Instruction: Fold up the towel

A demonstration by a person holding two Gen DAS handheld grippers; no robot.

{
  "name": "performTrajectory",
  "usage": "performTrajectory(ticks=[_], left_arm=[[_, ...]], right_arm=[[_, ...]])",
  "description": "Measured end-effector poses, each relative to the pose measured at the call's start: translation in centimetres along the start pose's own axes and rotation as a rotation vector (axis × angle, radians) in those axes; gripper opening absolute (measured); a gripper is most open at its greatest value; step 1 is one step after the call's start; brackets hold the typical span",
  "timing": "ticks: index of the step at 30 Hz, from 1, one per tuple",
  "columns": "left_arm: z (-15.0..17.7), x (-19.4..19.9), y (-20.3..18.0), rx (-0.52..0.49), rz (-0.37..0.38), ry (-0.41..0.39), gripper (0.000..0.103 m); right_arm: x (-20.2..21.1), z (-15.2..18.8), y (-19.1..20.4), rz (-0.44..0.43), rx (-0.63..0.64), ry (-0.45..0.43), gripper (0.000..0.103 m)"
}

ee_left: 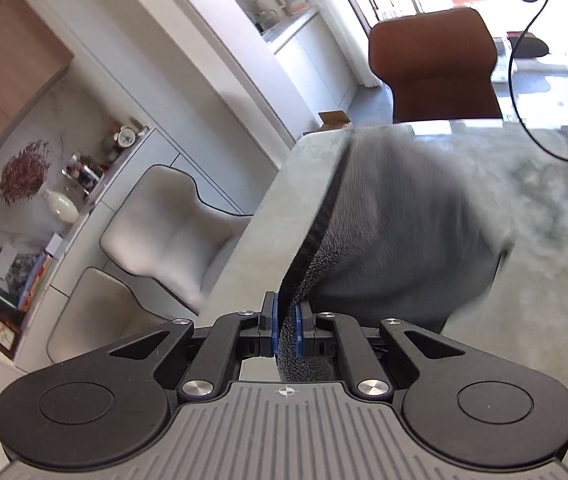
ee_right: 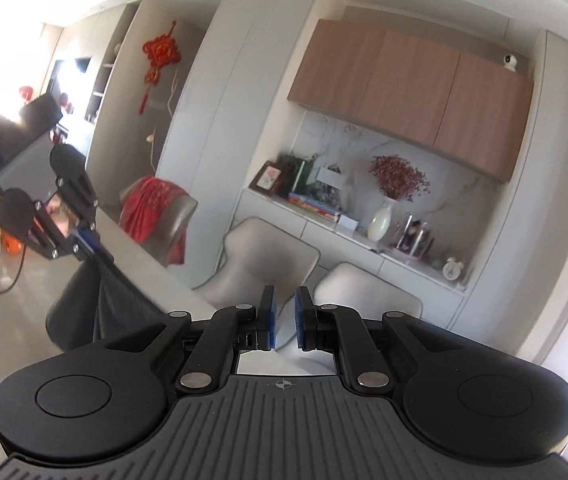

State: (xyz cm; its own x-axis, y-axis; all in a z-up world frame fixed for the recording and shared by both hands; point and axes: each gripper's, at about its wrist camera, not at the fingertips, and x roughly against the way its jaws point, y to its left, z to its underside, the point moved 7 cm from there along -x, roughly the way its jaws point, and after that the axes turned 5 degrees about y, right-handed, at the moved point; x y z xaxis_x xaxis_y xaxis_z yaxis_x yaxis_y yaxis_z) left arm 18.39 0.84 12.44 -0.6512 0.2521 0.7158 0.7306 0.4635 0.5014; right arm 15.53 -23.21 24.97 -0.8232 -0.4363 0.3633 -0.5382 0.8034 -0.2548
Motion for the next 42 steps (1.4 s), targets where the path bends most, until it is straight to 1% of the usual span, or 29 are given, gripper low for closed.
performTrajectory(ticks=[2, 4, 5, 6, 7, 9, 10, 12, 15, 18, 20, 22, 25, 27, 30, 31, 32, 33, 34, 35, 36, 39, 42], left_arm=[[0.4, -0.4, -1.1, -0.037, 0.016, 0.020, 0.007], [0.7, -1.2, -2.6, -0.073, 0.032, 0.045, 0.007], [1.1, -1.8, -3.5, -0.086, 0.044, 0.059, 0.007], [1.5, -2.1, -4.1, -0.095, 0.062, 0.073, 0.007], [1.8, -2.3, -4.7, -0.109, 0.078, 0.079, 0.007], [2.5, -2.3, -5.8, -0.138, 0.109, 0.084, 0.007], [2.9, -2.2, -6.5, -0.144, 0.125, 0.084, 0.008], [4.0, -2.0, -8.2, -0.164, 0.169, 0.079, 0.008], [4.9, -1.0, -9.2, -0.181, 0.204, 0.073, 0.009], [5.7, -0.5, -9.7, -0.175, 0.225, 0.071, 0.009], [6.1, -0.2, -9.8, -0.166, 0.226, 0.071, 0.009], [6.4, 0.1, -9.9, -0.156, 0.226, 0.072, 0.009], [6.8, 0.5, -9.8, -0.139, 0.227, 0.071, 0.011], [7.1, 0.6, -9.7, -0.129, 0.222, 0.077, 0.011], [7.6, 0.8, -9.6, -0.116, 0.216, 0.087, 0.011], [7.8, 0.8, -9.4, -0.107, 0.209, 0.090, 0.011], [8.0, 0.8, -9.2, -0.094, 0.200, 0.094, 0.011], [8.3, 0.7, -8.9, -0.080, 0.194, 0.100, 0.012], [8.6, 0.6, -8.7, -0.065, 0.189, 0.107, 0.012], [8.9, 0.5, -8.5, -0.051, 0.184, 0.113, 0.012], [9.0, 0.2, -8.2, -0.036, 0.184, 0.116, 0.013], [9.8, -0.7, -8.3, -0.002, 0.206, 0.128, 0.013], [10.8, -2.0, -9.0, 0.025, 0.230, 0.146, 0.014]], right_arm=[[-0.6, 0.3, 0.4, -0.034, -0.006, 0.012, 0.010], [-1.6, 1.6, 1.9, -0.101, -0.014, 0.051, 0.013], [-2.0, 2.1, 2.7, -0.146, -0.023, 0.073, 0.015], [-2.8, 3.2, 4.0, -0.223, -0.041, 0.110, 0.022], [-3.6, 4.1, 5.1, -0.279, -0.061, 0.144, 0.030], [-5.5, 5.9, 7.3, -0.359, -0.089, 0.215, 0.031], [-6.4, 6.8, 8.4, -0.384, -0.085, 0.248, 0.031], [-8.1, 8.3, 10.7, -0.415, -0.044, 0.299, 0.031], [-9.8, 9.9, 13.7, -0.452, 0.078, 0.325, 0.033], [-10.7, 11.1, 16.4, -0.511, 0.205, 0.323, 0.033], [-11.5, 12.0, 18.4, -0.552, 0.294, 0.322, 0.034], [-12.5, 13.0, 20.3, -0.573, 0.386, 0.325, 0.034], [-14.4, 14.1, 22.9, -0.548, 0.472, 0.292, 0.035], [-15.3, 14.3, 23.8, -0.544, 0.473, 0.266, 0.036], [-16.5, 13.7, 25.3, -0.574, 0.478, 0.199, 0.036], [-17.1, 13.8, 25.4, -0.581, 0.482, 0.187, 0.036], [-17.2, 13.7, 25.7, -0.611, 0.480, 0.184, 0.036], [-17.4, 13.8, 26.0, -0.657, 0.466, 0.220, 0.030], [-18.0, 13.9, 26.2, -0.673, 0.461, 0.267, 0.016], [-18.1, 14.1, 26.3, -0.675, 0.470, 0.291, 0.011], [-18.1, 14.5, 26.6, -0.673, 0.488, 0.313, 0.011], [-17.1, 15.2, 26.8, -0.647, 0.481, 0.352, 0.009], [-15.6, 15.0, 25.9, -0.596, 0.428, 0.357, 0.008]])
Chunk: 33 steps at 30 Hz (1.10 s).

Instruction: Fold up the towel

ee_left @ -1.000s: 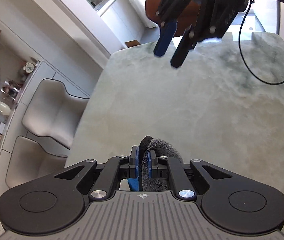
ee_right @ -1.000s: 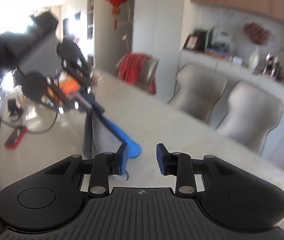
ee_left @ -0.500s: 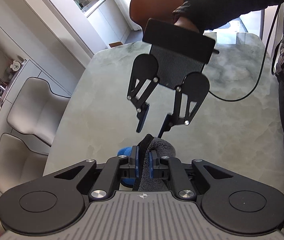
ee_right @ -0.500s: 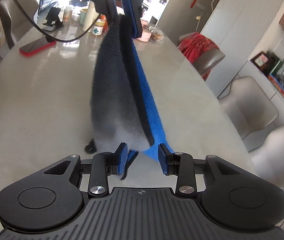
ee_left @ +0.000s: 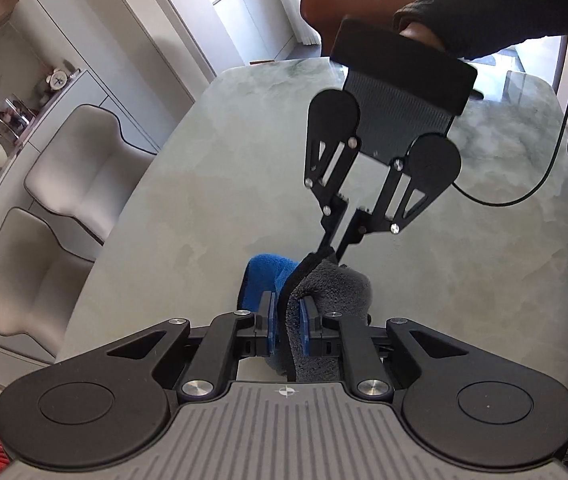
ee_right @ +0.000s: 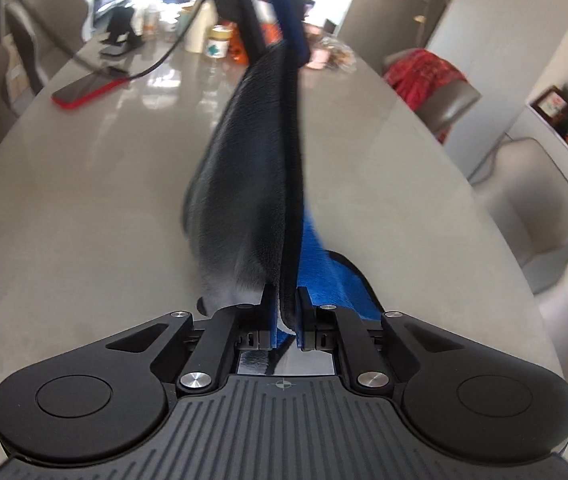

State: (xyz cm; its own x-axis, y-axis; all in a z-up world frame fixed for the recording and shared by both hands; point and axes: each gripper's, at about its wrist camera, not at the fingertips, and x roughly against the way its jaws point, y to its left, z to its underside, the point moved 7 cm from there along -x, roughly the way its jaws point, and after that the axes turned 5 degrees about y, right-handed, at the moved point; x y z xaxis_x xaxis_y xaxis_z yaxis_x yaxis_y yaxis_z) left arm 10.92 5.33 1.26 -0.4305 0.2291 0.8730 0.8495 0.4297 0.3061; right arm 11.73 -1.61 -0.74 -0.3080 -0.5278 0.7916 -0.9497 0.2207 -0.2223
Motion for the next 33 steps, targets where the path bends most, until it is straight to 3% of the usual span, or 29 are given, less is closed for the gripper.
performTrajectory(ticks=[3, 9, 15, 18, 23, 27, 30, 33], left_arm=[[1.2, -2.0, -0.5, 0.049, 0.038, 0.013, 0.016], [3.5, -5.8, -2.9, 0.119, 0.131, 0.038, 0.023], [5.4, -8.5, -4.2, 0.153, 0.106, 0.087, 0.032], [6.3, -9.3, -4.0, 0.200, 0.107, 0.078, 0.043], [7.2, -10.6, -3.5, 0.267, 0.157, 0.086, 0.043], [7.7, -11.9, -3.9, 0.276, 0.189, 0.102, 0.041], [7.5, -11.9, -4.2, 0.265, 0.217, 0.110, 0.018], [7.6, -11.6, -4.8, 0.219, 0.221, 0.141, 0.012]], right_arm=[[2.1, 0.5, -0.5, 0.023, -0.059, -0.019, 0.008], [5.9, 3.8, -1.3, 0.102, -0.124, 0.041, 0.008], [6.4, 6.0, -0.4, 0.112, -0.236, 0.088, 0.008], [6.2, 6.7, -0.2, 0.114, -0.273, 0.091, 0.008], [5.9, 6.9, -0.4, 0.110, -0.316, 0.083, 0.008], [5.8, 7.1, -0.4, 0.103, -0.324, 0.089, 0.008], [5.4, 7.2, -0.6, 0.104, -0.326, 0.100, 0.009], [4.8, 7.6, -0.6, 0.092, -0.346, 0.103, 0.009]])
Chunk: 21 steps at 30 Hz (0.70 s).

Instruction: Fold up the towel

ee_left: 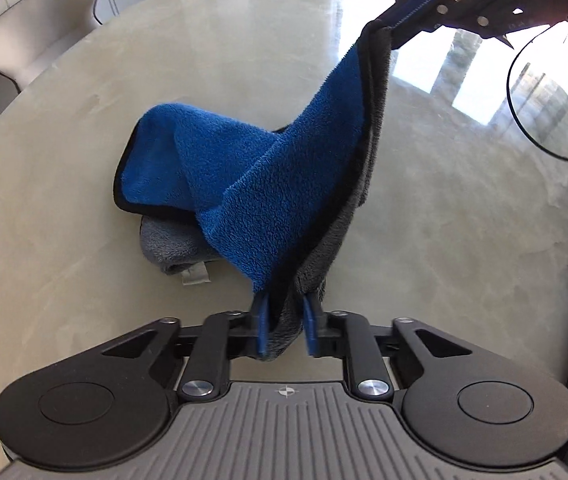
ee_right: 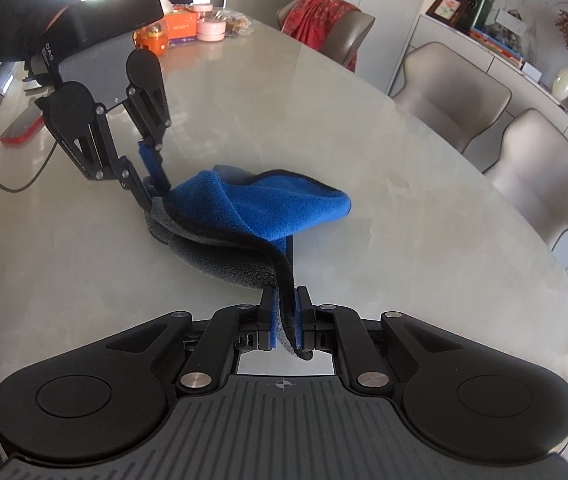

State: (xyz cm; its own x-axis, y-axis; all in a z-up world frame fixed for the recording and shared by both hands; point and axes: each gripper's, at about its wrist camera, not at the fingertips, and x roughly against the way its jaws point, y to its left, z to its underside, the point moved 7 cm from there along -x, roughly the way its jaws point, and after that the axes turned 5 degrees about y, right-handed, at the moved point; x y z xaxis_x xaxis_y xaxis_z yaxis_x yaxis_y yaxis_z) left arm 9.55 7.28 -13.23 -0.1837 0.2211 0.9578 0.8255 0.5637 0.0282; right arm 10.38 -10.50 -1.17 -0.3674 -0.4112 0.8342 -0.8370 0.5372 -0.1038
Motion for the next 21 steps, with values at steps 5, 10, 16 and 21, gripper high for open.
performTrajectory(ticks=[5, 10, 16, 21], left_arm=[[0.3, 1.1, 0.1, -0.017, -0.039, 0.002, 0.012], [0.6, 2.1, 0.3, -0.002, -0.063, -0.003, 0.011], [0.9, 2.0, 0.0, -0.004, -0.067, 0.009, 0.011], [0.9, 1.5, 0.0, -0.002, -0.065, 0.023, 0.013]], right_arm=[[-1.7, 0.8, 0.7, -0.020, 0.026, 0.031, 0.010], [-4.4, 1.8, 1.4, -0.060, 0.025, 0.076, 0.015], [-6.6, 3.1, 1.7, -0.088, -0.001, 0.144, 0.026], [-7.5, 3.8, 1.4, -0.130, -0.043, 0.166, 0.026]])
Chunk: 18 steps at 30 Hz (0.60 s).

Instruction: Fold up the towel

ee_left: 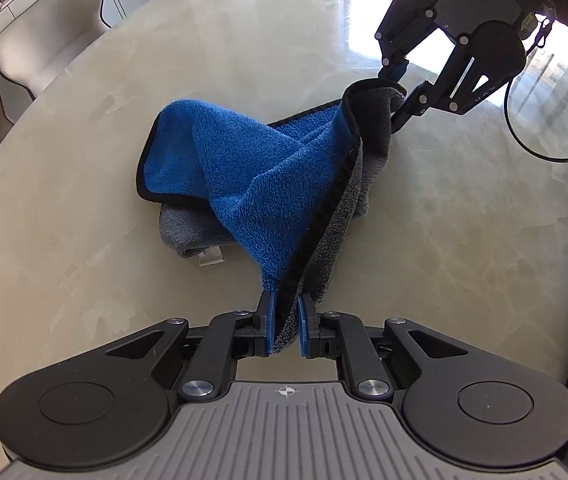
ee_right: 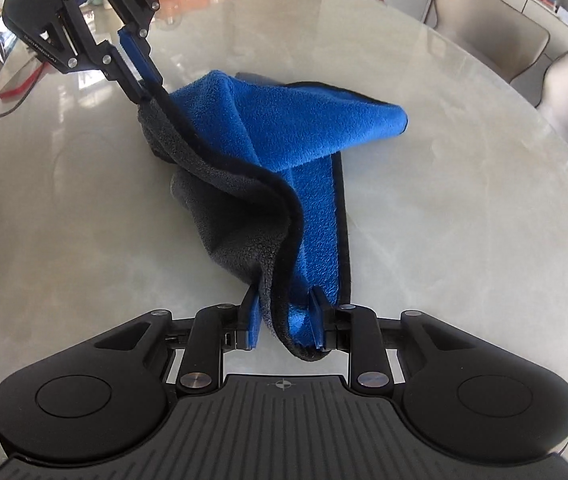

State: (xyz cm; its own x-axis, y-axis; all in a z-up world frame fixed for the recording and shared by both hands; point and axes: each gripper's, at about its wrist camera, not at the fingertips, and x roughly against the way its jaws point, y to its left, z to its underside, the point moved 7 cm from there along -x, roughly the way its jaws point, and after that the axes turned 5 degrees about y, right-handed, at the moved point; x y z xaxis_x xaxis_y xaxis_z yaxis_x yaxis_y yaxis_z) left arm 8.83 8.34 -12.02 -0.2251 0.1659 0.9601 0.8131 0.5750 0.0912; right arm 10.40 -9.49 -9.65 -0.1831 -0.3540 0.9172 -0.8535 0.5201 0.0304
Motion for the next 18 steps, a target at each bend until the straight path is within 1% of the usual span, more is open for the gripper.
performTrajectory(ticks=[1, 5, 7, 8, 11, 13, 14, 15, 16, 18], left_arm=[[0.0, 0.0, -0.1, -0.001, -0.002, 0.004, 0.015], [0.0, -0.4, -0.1, 0.011, -0.010, 0.010, 0.017], [0.1, -0.6, -0.1, 0.016, -0.010, 0.013, 0.023], [0.1, -0.6, -0.2, 0.015, -0.011, 0.016, 0.024], [0.3, -1.0, -0.3, 0.014, -0.014, 0.025, 0.025], [0.5, -1.4, -0.3, 0.017, -0.010, 0.029, 0.022], [0.6, -1.6, -0.3, 0.017, -0.005, 0.032, 0.020], [0.7, -1.5, -0.3, 0.014, -0.009, 0.033, 0.013], [0.7, -1.4, -0.3, 0.009, -0.016, 0.033, 0.012], [0.6, -0.9, -0.3, -0.003, -0.039, 0.030, 0.011]], right_arm=[[-0.2, 0.2, 0.0, -0.008, -0.009, 0.005, 0.026], [-0.1, 0.4, -0.2, 0.044, -0.022, -0.004, 0.027], [-0.1, 0.5, -0.3, 0.050, -0.044, -0.008, 0.028], [-0.1, 0.6, -0.3, 0.051, -0.053, -0.011, 0.030], [0.0, 0.8, -0.3, 0.046, -0.064, -0.023, 0.032], [0.2, 0.8, -0.2, 0.049, -0.062, -0.027, 0.032], [0.3, 0.8, -0.2, 0.055, -0.059, -0.029, 0.029], [0.4, 0.8, -0.2, 0.077, -0.051, -0.034, 0.014], [0.5, 0.8, -0.1, 0.103, -0.033, -0.034, 0.007], [1.5, 0.5, 0.1, 0.172, 0.016, -0.057, 0.007]])
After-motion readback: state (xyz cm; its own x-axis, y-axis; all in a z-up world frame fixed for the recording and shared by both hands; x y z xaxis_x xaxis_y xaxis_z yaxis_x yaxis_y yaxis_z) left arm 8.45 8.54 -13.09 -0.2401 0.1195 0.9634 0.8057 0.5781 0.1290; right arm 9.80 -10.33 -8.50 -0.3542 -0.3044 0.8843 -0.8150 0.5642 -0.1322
